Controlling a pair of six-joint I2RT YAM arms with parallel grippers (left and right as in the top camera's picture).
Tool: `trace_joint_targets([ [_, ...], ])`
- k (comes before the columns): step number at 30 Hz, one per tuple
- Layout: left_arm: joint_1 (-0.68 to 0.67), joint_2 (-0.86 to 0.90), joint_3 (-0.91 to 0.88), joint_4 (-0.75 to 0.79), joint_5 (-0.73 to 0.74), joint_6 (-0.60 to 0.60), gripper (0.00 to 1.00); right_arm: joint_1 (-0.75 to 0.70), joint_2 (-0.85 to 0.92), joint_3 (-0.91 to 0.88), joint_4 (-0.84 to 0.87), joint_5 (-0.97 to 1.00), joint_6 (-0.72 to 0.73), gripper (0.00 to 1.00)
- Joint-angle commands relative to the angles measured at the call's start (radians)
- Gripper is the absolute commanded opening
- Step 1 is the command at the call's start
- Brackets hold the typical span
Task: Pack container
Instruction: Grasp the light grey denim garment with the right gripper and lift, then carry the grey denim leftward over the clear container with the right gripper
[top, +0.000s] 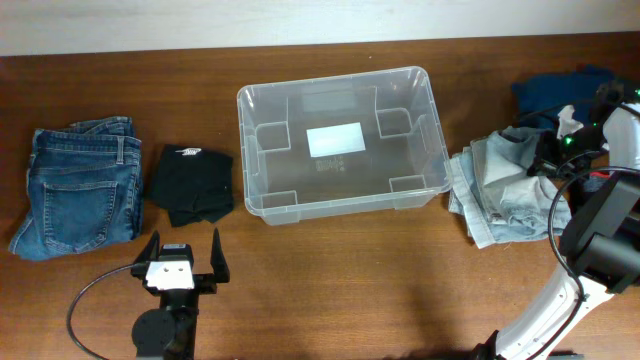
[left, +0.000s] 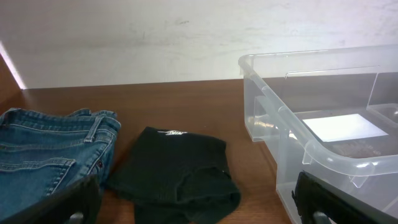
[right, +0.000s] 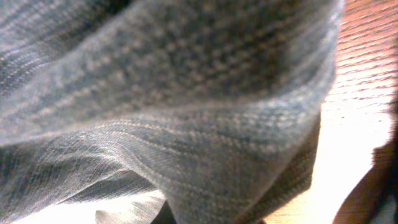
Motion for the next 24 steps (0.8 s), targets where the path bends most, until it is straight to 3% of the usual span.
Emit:
trace_joint_targets([
  [1, 0.005, -0.008, -0.008, 0.003, 0.014, 0.016, 0.99, 0.004, -0.031, 0.033, -0.015, -0.025, 0.015, 0.04],
  [24, 0.005, -0.008, -0.008, 0.003, 0.014, 0.016, 0.99, -0.014, -0.119, 0.231, -0.162, -0.153, 0.014, 0.04],
])
